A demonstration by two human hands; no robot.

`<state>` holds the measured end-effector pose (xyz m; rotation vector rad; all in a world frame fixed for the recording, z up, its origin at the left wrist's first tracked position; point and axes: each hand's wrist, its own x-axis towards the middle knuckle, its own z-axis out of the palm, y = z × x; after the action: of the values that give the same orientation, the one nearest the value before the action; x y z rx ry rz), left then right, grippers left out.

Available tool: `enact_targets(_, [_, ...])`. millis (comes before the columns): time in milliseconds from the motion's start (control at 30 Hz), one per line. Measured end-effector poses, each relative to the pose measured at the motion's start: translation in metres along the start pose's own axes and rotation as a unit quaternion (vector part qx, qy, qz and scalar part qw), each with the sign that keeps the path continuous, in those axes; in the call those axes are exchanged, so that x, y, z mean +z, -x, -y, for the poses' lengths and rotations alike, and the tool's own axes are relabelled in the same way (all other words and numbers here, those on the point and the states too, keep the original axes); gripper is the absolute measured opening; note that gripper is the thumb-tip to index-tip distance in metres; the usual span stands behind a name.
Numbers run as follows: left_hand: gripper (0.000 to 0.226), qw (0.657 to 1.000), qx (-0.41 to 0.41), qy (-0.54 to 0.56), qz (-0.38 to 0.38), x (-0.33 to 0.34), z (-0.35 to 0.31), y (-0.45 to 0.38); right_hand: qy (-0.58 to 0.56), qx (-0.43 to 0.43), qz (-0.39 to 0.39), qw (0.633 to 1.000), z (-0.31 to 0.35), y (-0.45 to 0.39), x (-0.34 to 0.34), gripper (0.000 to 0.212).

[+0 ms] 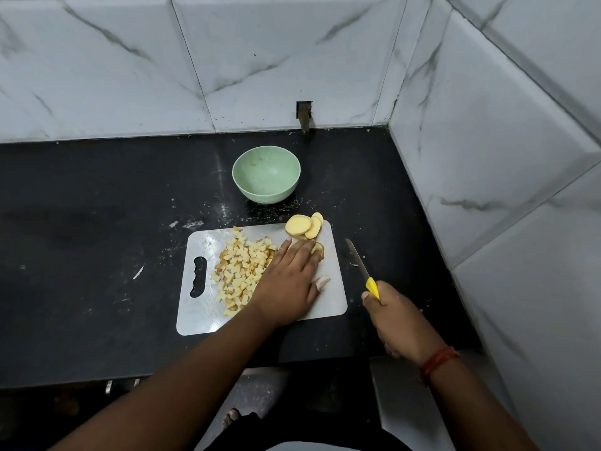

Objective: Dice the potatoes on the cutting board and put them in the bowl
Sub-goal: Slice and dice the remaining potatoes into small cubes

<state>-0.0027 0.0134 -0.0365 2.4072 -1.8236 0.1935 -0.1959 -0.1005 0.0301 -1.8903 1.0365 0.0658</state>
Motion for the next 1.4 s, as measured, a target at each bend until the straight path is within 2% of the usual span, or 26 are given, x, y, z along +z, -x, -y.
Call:
enact_targets(133, [0.073, 0.999, -0.012, 0.0, 0.048, 0.004, -0.006, -0.008, 0.048, 0.002, 0.02, 0.999, 0.007, -0.001, 0.004, 0.022])
enact_targets(333, [0.066, 0.999, 0.018, 0.029, 0.024, 0.009, -0.011, 0.002, 0.145, 0.001, 0.008, 0.989, 0.029, -0.02, 0.019, 0.019])
enact_targets(633, [0.066, 0.998, 0.017, 0.037, 0.056, 0.011, -0.006, 0.004, 0.192, 0.06, 0.036, 0.979, 0.041, -0.041, 0.033, 0.024])
enact_targets(767, [0.065, 0.997, 0.017, 0.035, 0.065, 0.011, -0.002, 0.002, 0.223, 0.059, 0.039, 0.972, 0.045, -0.046, 0.036, 0.027])
enact_targets(1000, [0.068, 0.997, 0.011, 0.015, 0.075, 0.011, -0.004, 0.001, 0.234, 0.07, 0.05, 0.968, 0.032, -0.034, 0.04, 0.023])
enact_targets(1133, [0.066, 0.997, 0.011, 0.026, 0.071, 0.013, -0.004, 0.001, 0.221, 0.058, 0.041, 0.973, 0.011, -0.009, 0.04, 0.008])
enact_targets(1267, [0.063, 0.997, 0.008, 0.036, 0.061, 0.013, -0.002, 0.004, 0.205, 0.011, -0.003, 0.979, 0.012, -0.002, 0.034, 0.015])
enact_targets(1400, [0.059, 0.998, -0.001, 0.059, 0.035, 0.014, -0.002, 0.004, 0.202, 0.003, 0.002, 0.979, 0.027, -0.021, 0.036, 0.02])
